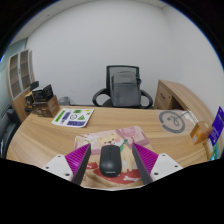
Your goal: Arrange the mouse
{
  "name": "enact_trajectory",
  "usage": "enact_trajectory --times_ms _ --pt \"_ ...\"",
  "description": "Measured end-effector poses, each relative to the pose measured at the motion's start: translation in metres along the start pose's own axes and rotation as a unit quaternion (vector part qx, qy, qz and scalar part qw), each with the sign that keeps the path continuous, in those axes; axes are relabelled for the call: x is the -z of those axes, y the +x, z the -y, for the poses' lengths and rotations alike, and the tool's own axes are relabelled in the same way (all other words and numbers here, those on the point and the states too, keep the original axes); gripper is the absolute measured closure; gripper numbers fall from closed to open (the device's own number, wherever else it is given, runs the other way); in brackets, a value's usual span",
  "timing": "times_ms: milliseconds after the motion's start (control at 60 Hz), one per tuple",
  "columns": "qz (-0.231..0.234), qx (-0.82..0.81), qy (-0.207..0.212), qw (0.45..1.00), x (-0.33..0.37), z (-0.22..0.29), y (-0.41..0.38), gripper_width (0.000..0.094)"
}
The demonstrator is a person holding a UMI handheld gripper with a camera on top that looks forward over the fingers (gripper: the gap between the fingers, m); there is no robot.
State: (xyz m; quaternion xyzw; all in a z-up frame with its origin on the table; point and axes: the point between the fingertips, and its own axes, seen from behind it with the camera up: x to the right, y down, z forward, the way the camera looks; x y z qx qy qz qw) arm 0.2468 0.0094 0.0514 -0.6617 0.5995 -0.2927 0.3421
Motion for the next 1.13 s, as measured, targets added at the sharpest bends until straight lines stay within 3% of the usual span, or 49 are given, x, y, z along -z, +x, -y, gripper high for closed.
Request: enact_trajectory --times_ms 33,250,567,767,1133 --pt "-0.008 0.002 0.001 1.0 0.022 0.005 0.006 0.0057" --pt "-0.003 0.003 0.002 1.0 0.182 0.004 0.022 0.0073" --pt "-0.038 0.0 -0.017 0.999 0.351 -0.072 0.06 0.007" --pt "-0.051 -0.012 -0.034 0.998 0.397 -0.117 0.069 0.0072" --pt "-0.067 -0.002 -0.032 0.997 0.404 -0.139 0.082 0.0079"
